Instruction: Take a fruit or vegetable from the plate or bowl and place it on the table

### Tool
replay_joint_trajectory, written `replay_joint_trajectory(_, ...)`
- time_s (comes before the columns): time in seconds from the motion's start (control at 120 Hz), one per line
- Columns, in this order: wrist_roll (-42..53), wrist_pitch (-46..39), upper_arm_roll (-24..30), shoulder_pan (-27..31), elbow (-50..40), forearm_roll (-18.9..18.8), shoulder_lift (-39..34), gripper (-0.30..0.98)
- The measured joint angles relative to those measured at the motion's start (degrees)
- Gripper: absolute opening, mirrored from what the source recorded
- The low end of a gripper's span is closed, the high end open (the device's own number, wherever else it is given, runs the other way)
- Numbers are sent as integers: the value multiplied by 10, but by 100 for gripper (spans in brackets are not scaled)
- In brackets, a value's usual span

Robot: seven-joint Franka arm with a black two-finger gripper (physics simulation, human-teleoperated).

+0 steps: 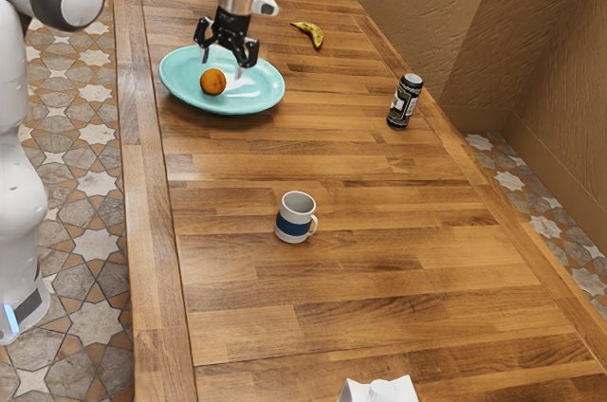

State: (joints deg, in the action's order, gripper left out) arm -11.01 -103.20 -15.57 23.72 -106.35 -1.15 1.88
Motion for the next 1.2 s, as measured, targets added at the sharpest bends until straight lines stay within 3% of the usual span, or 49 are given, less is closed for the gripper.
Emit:
replay_joint_trajectory(0.392,0,-7,0,38,-3,3,11,69)
replay_joint_trajectory(1.2,0,-47,0,37,-5,23,57,69)
